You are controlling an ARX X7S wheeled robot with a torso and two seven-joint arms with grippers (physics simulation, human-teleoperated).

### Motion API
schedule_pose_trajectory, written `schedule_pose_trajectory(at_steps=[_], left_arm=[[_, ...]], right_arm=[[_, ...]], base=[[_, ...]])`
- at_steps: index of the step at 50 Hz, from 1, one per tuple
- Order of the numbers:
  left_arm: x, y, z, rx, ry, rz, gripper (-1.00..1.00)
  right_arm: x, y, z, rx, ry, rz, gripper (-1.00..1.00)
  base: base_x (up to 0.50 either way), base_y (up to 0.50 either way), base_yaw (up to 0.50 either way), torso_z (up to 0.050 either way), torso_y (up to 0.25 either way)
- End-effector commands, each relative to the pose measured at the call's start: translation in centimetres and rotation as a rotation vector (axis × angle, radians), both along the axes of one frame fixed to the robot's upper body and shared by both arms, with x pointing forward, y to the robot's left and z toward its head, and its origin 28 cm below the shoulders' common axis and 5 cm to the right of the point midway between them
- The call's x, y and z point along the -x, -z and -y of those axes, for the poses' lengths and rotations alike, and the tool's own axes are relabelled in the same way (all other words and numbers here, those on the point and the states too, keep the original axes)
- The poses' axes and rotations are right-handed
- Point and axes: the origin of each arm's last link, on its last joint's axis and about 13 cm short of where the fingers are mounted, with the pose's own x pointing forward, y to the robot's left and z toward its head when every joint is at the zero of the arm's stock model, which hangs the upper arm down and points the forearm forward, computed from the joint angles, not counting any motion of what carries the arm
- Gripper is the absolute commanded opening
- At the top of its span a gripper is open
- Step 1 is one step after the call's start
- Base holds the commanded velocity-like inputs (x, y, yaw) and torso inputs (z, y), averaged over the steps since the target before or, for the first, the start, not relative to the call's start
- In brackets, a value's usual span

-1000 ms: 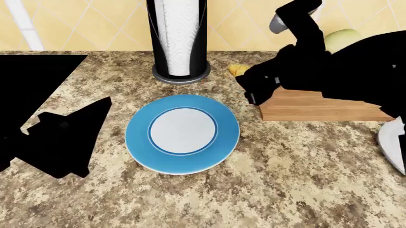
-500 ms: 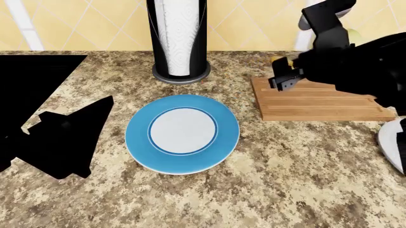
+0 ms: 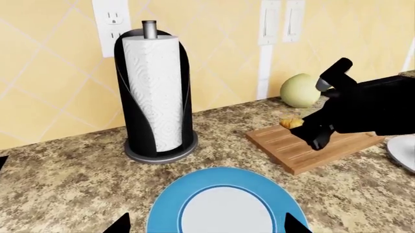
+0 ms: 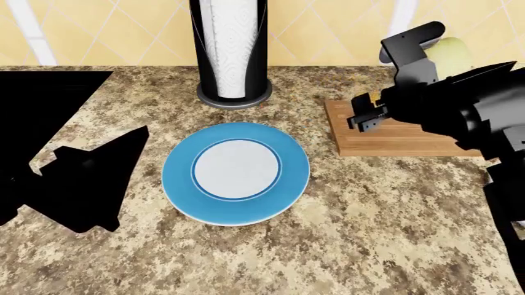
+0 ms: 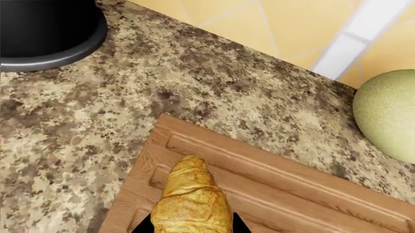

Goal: From the different types of pastries on the counter, select a croissant and place it on the cutting board. Then retrieve a jar of jam from the cabinet and place it alongside the croissant on the cutting board.

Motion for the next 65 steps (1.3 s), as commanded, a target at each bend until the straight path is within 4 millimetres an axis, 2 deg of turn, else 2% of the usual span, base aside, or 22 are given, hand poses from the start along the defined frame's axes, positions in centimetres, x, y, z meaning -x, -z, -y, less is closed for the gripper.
schedule_pose_trajectory(at_steps=[1,22,23,38,45,51,57,65], left_arm=[[0.0,0.1,0.0,0.002,0.001,-0.002,1.0],[-0.1,0.3,0.0,0.002,0.003,-0.005,1.0],[-0.1,0.3,0.0,0.002,0.004,-0.005,1.0],[-0.1,0.1,0.1,-0.001,0.008,-0.003,1.0],[-0.1,0.1,0.1,-0.002,0.011,-0.001,1.0],[-0.1,0.1,0.1,0.0,0.014,0.001,1.0],[-0.1,0.2,0.0,0.004,0.013,0.003,1.0],[-0.3,0.3,0.0,0.014,0.017,0.006,1.0]], right_arm=[[-0.1,1.4,0.1,0.026,0.001,-0.034,-1.0],[-0.5,2.2,-0.7,0.025,-0.008,-0.059,-1.0],[-0.5,2.2,-0.7,0.025,-0.008,-0.059,1.0],[-0.1,1.9,-0.5,0.014,-0.013,-0.055,1.0],[0.6,1.0,-0.3,0.003,-0.025,-0.032,1.0],[2.1,-1.0,0.2,-0.027,-0.046,0.025,1.0],[4.8,-3.2,0.4,-0.046,-0.054,0.123,1.0],[8.4,-5.1,0.2,-0.092,-0.066,0.231,1.0]], base=[[0.0,0.0,0.0,0.0,0.0],[0.0,0.0,0.0,0.0,0.0],[0.0,0.0,0.0,0.0,0.0],[0.0,0.0,0.0,0.0,0.0],[0.0,0.0,0.0,0.0,0.0],[0.0,0.0,0.0,0.0,0.0],[0.0,0.0,0.0,0.0,0.0],[0.0,0.0,0.0,0.0,0.0]])
